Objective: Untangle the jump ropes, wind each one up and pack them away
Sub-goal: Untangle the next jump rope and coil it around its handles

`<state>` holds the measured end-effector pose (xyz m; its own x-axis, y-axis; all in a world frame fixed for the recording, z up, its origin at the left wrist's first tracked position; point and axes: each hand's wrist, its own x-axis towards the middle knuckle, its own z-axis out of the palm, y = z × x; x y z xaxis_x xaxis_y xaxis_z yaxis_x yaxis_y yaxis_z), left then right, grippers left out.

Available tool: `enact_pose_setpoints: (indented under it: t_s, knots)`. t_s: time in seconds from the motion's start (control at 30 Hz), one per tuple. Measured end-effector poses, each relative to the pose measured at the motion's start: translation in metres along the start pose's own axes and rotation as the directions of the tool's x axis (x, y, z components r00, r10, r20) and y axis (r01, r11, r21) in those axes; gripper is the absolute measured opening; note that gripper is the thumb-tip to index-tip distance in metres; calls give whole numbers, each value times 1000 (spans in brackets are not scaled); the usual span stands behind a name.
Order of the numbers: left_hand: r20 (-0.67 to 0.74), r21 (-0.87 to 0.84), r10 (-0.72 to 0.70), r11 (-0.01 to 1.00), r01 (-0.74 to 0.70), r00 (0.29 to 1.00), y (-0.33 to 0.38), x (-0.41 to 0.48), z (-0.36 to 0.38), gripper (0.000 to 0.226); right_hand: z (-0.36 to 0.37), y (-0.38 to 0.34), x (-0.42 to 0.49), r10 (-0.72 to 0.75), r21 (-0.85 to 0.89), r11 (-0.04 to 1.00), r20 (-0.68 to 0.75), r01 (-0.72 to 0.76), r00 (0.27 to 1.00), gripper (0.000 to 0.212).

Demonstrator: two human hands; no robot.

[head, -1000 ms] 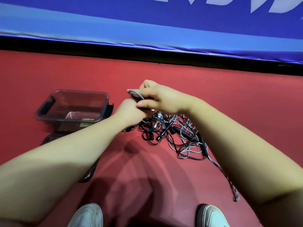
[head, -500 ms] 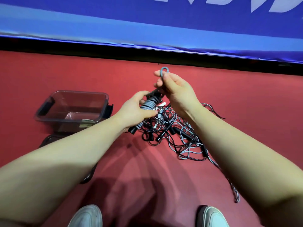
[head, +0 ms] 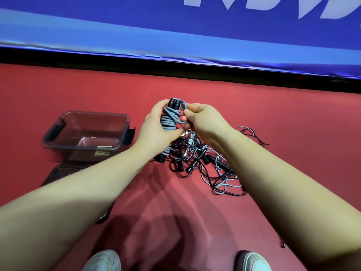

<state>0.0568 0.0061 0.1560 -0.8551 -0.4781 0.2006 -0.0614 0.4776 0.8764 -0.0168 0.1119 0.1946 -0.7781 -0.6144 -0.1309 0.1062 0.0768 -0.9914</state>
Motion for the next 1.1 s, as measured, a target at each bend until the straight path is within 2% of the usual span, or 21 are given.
enact_pose_setpoints:
  t_s: [0.13,0.27,0.4,0.47,0.53,0.6,0.63,0.67,0.7,0.77,0.83,0.87,1.0,1.1]
  knots:
    - [44,-16,60,998,-60,997,-5,3,-1,79,-10,-5,2,30,-72,997,37,-27,999,26]
    - [150,-21,132,991,-130,980,-3,4,-8,80,-20,-5,2,-46,-142,989,41,51,998,25]
    - [258,-48,171,985,-164,951,-3,2,-14,78,-25,-3,3,-35,-59,998,40,37,999,21]
    - [294,-6,163,986,-169,942,-4,3,-18,80,-27,-2,3,-37,-43,998,20,38,999,17]
    - [318,58,168,979,-196,933,-6,9,-19,84,-29,-1,1,-98,-167,981,-21,93,995,17]
    - [316,99,172,972,-213,933,-6,11,-18,86,-29,1,1,-197,-409,898,-52,159,979,23]
    - [304,106,170,972,-210,937,-7,11,-17,85,-28,1,1,-225,-476,862,-53,173,973,25]
    - [299,104,165,973,-204,940,-7,10,-16,84,-26,2,1,-223,-466,868,-54,173,973,27]
    - [298,86,162,977,-196,941,-7,9,-16,84,-25,1,0,-186,-385,911,-55,152,981,28]
    - [324,43,157,983,-181,933,-9,8,-19,84,-24,1,0,-91,-127,988,-44,85,995,31]
    - [370,37,157,982,-183,916,-9,8,-24,82,-27,3,0,3,80,997,-18,-1,1000,37]
    - [393,46,156,981,-189,906,-8,9,-27,81,-28,4,0,30,131,991,9,-31,1000,38]
    - [490,56,146,979,-198,860,-10,11,-34,78,-30,5,-5,45,131,989,144,-64,989,24]
    - [507,6,118,990,-141,854,-9,8,-35,71,-30,5,-5,115,175,974,172,-145,978,21]
